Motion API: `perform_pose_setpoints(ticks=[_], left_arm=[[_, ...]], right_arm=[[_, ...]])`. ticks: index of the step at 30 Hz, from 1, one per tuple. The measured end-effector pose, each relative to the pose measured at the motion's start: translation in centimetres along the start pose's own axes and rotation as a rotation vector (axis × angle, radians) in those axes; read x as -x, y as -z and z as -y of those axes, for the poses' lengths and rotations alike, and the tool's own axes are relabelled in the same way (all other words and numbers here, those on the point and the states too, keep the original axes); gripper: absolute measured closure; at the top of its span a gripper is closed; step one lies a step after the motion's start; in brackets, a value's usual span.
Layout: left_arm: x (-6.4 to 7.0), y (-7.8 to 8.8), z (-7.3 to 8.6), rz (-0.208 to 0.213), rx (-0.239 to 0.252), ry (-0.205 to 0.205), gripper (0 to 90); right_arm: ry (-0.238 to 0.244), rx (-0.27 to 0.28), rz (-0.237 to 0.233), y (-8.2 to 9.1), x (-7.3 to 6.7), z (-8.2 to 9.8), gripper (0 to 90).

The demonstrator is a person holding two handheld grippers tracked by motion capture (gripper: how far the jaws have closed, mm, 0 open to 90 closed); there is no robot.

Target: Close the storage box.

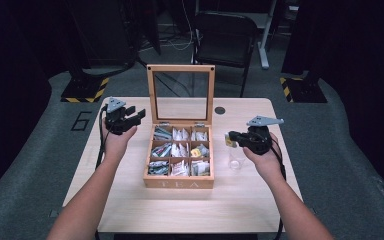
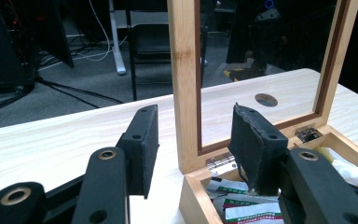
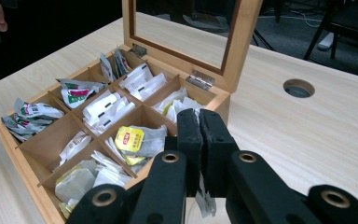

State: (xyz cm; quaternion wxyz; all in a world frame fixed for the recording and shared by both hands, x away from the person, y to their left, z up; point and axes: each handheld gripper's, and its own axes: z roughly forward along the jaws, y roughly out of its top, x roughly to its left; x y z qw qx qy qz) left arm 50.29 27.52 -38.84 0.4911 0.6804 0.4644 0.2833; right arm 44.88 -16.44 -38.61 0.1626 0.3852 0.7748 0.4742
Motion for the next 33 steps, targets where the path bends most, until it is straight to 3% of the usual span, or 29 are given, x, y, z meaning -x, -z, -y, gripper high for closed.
perform_pose_setpoints(ticks=[15,33], left_arm=[[0.0,0.0,0.0,-0.005,-0.006,-0.001,51.7],[-0.1,0.0,0.1,-0.007,-0.001,0.001,51.7]], right_arm=[[-0.042,-0.015,0.051,0.8,1.5,2.5,87.3],[-0.051,-0.045,0.074,-0.2,2.0,4.0,87.2]])
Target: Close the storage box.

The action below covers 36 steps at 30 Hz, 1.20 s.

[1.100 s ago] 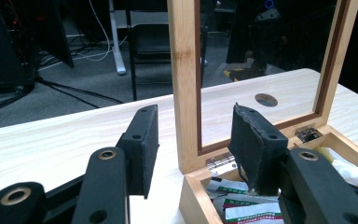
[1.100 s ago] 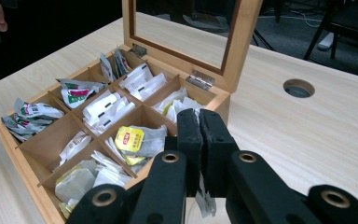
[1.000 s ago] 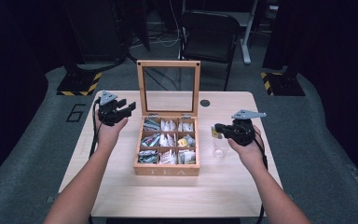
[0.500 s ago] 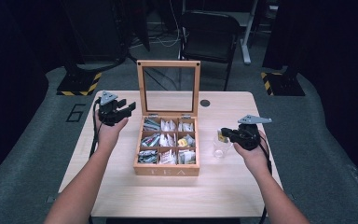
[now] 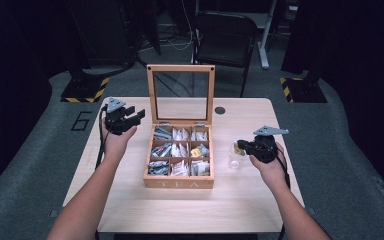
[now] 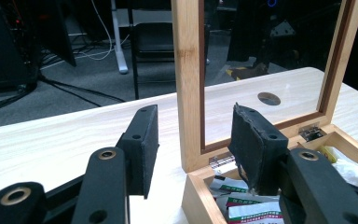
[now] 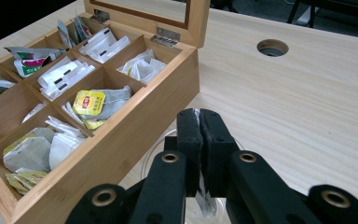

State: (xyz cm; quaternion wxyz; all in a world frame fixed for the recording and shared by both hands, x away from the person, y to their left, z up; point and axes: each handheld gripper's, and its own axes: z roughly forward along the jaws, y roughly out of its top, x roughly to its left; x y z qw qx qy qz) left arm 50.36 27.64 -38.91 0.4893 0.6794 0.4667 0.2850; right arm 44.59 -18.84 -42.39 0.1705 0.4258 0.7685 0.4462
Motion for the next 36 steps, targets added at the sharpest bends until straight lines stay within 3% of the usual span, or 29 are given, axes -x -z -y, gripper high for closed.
perform_pose_setpoints(ticks=[9,21,30,36], left_arm=[[0.0,0.0,0.0,-0.002,-0.001,0.001,51.7],[-0.1,0.2,0.0,0.004,-0.004,-0.002,50.7],[0.0,0.1,0.0,0.005,0.000,0.004,50.8],[-0.2,0.2,-0.1,0.005,0.008,0.006,50.8]], right_arm=[[-0.009,-0.013,0.009,-0.4,0.3,0.5,86.1],[-0.002,-0.025,0.024,-0.6,0.2,0.3,75.2],[0.045,-0.006,0.032,-0.3,-0.8,-2.3,67.4],[0.082,0.013,0.043,-0.1,-1.8,-5.0,59.1]])
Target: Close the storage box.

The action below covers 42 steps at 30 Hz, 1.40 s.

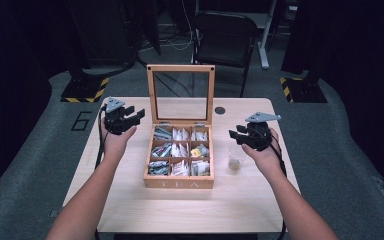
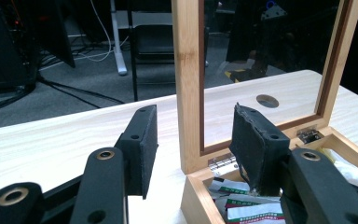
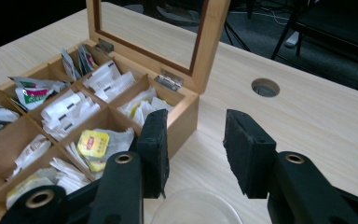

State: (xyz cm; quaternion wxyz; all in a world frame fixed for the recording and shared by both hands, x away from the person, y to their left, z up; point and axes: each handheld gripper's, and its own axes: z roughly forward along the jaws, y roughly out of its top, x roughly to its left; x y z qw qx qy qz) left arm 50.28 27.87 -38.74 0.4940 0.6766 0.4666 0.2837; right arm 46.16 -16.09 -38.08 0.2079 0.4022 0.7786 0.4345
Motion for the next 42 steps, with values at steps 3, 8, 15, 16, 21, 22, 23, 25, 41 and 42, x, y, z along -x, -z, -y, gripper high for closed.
perform_pose_setpoints(ticks=[3,8,15,16,21,22,23,25,41,42], left_arm=[[-0.1,0.0,0.0,-0.002,0.001,0.005,50.8],[-0.2,0.1,0.0,0.000,0.003,0.005,50.8],[-0.2,0.1,0.0,0.003,0.002,0.012,51.1],[-0.2,0.1,0.0,0.004,0.001,0.013,51.1],[-0.2,0.1,0.0,0.004,-0.002,0.010,51.2],[-0.2,0.1,0.0,0.005,-0.002,0.010,51.2],[-0.1,0.1,0.0,0.005,-0.003,0.010,51.2],[-0.1,0.1,0.0,0.007,-0.004,0.011,51.2],[-0.2,0.0,0.0,0.009,-0.009,0.008,51.2],[-0.2,0.0,0.0,0.009,-0.007,0.008,51.2]], right_arm=[[0.004,0.000,-0.006,-0.1,-0.2,-0.7,57.7],[0.013,0.002,-0.017,-0.6,-0.6,-2.1,54.9],[0.058,0.002,-0.003,-1.3,-0.8,-4.2,55.9],[0.062,0.004,-0.004,-1.5,-0.8,-4.4,55.9],[0.056,0.006,-0.005,-2.1,-0.8,-5.2,55.2],[0.051,0.005,-0.006,-2.3,-0.8,-5.3,55.1],[0.048,0.003,-0.008,-2.5,-0.8,-5.4,54.8],[0.048,0.005,-0.013,-2.8,-0.8,-5.6,54.9],[0.024,0.001,-0.048,-5.2,-0.3,-6.7,54.6],[0.028,0.000,-0.050,-5.4,-0.2,-6.8,54.6]])
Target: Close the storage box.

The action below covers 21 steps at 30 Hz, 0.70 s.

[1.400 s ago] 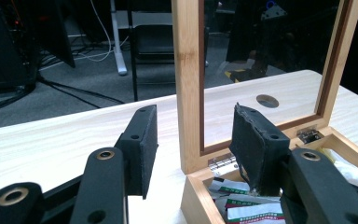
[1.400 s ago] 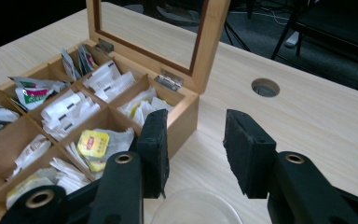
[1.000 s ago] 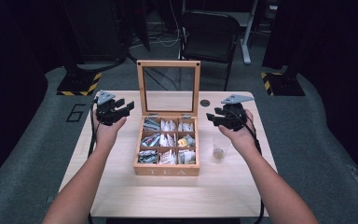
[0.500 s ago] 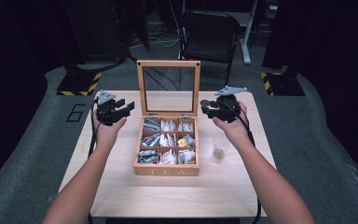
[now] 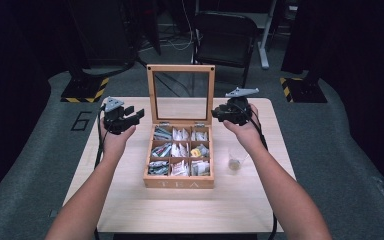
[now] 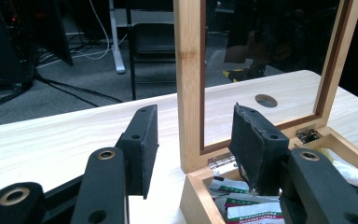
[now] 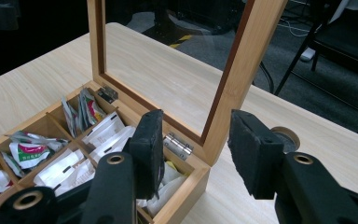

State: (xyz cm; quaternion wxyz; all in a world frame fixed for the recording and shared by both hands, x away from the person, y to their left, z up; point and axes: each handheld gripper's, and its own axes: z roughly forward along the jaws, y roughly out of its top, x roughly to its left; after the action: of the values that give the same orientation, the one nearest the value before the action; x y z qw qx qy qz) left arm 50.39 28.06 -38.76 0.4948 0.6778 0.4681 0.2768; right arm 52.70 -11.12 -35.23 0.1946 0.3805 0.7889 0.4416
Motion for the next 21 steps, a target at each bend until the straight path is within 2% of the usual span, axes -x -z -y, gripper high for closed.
perform_pose_setpoints(ticks=[3,6,13,21], left_arm=[[0.0,0.0,0.0,0.000,0.000,-0.003,51.2],[-0.2,0.0,0.0,-0.004,-0.002,0.001,51.2],[-0.2,-0.1,0.0,-0.003,-0.008,0.002,51.2],[-0.1,-0.2,0.1,-0.002,-0.006,0.001,51.2]], right_arm=[[0.000,0.009,-0.001,-0.3,0.2,-0.2,54.2],[-0.028,0.021,-0.003,-1.2,0.3,-0.8,52.4],[-0.018,0.029,0.000,-2.4,-0.1,-1.6,53.0],[-0.020,0.003,0.005,-3.7,-0.1,-1.9,53.0]])
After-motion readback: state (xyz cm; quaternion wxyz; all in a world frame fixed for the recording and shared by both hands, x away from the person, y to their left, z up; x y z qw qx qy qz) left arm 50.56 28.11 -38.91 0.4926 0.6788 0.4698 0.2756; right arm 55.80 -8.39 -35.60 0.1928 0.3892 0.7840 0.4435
